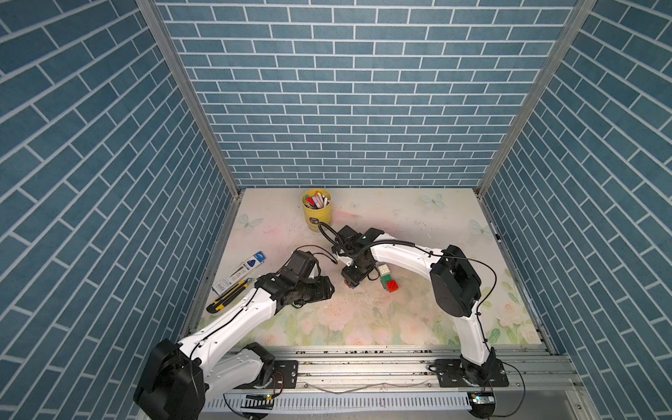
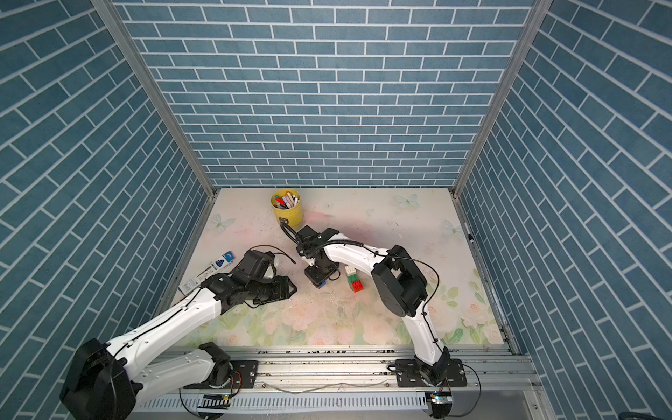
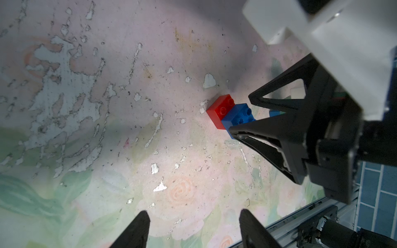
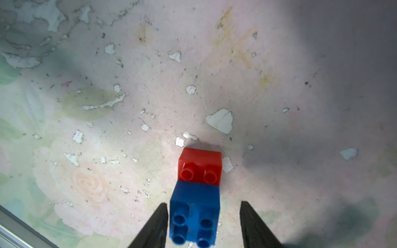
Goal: Assemble the letter y with lego
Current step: Adjust the lego brick at the center of the board.
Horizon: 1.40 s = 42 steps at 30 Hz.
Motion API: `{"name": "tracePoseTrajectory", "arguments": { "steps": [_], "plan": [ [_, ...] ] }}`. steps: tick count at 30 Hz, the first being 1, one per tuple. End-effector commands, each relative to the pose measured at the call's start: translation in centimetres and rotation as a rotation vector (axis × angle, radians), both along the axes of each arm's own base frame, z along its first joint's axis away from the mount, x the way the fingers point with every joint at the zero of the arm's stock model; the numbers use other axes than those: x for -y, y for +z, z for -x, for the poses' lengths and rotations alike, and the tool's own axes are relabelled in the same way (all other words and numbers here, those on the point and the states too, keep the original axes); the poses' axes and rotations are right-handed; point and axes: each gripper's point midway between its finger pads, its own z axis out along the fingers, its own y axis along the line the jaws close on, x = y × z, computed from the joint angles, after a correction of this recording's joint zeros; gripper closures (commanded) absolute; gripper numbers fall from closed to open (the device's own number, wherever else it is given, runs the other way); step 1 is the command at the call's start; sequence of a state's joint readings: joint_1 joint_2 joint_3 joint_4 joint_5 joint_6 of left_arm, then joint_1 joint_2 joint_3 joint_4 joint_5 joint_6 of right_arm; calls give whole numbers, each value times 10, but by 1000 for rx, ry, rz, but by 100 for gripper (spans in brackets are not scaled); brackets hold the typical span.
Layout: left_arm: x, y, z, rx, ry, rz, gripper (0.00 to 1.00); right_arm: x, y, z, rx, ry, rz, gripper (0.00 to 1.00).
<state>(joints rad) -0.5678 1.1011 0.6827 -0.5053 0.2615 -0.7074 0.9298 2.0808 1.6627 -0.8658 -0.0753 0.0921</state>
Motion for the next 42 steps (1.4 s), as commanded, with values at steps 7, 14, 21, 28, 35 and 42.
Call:
{"name": "tracePoseTrajectory", "arguments": {
  "steps": [7, 14, 21, 28, 35, 42],
  "plan": [
    [25, -8, -24, 45, -36, 85, 33, 37, 57, -8, 152, -196, -106, 45],
    [43, -24, -36, 44, -59, 165, 33, 64, 47, -2, 166, -292, -91, 45],
    [39, -40, -38, 67, -18, 203, 28, 73, 42, 2, 170, -328, -92, 45],
    [41, -53, -40, 92, -3, 264, 27, 78, 48, -3, 191, -346, -99, 45],
    [34, -62, -44, 111, 41, 307, 32, 78, 48, -2, 186, -352, -107, 46],
    [40, -68, -47, 103, 16, 351, 30, 79, 46, -2, 184, -354, -103, 46]
  ]
}}
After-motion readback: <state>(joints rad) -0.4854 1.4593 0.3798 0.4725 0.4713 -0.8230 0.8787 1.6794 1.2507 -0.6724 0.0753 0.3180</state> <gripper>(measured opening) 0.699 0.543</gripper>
